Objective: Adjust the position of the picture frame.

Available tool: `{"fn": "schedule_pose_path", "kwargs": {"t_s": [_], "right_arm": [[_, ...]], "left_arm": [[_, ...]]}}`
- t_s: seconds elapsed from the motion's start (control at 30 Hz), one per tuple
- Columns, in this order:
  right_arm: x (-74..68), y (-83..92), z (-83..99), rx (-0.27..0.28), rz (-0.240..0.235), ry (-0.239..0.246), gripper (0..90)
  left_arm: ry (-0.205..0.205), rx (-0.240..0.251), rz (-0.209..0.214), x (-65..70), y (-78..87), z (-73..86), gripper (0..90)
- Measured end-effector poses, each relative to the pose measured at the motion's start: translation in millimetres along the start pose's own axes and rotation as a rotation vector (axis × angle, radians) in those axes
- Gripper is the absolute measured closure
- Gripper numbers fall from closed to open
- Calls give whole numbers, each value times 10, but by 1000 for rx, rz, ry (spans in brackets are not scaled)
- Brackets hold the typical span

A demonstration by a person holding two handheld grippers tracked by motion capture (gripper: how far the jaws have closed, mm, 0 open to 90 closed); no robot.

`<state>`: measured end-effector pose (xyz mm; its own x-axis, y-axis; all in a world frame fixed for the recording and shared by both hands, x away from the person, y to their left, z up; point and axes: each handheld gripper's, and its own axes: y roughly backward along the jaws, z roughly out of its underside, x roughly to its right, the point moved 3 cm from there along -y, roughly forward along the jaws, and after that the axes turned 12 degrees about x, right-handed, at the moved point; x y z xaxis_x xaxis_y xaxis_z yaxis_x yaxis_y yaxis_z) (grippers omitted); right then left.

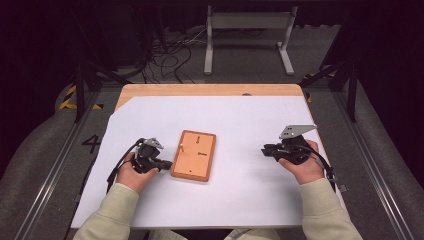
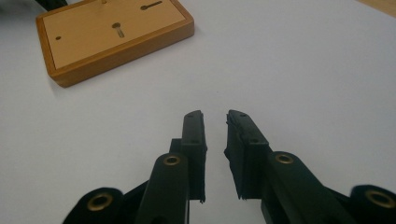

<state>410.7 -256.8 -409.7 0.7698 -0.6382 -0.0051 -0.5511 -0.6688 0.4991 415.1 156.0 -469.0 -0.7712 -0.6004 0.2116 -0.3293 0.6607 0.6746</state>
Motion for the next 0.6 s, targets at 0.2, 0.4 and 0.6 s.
{"fn": "schedule_pose_path", "kwargs": {"t_s": [0.2,0.4,0.6], "right_arm": [[7,9,-2,2,0,-3,766],[-1,-5,1,-4,-1,-5,766],[-10,-24,5,-10,-2,-4,766]], "left_arm": [[-62,-61,59,208,-123,-43,900],[-111,-77,108,386,-224,-88,900],[-119,-68,130,489,-304,-121,900]]}}
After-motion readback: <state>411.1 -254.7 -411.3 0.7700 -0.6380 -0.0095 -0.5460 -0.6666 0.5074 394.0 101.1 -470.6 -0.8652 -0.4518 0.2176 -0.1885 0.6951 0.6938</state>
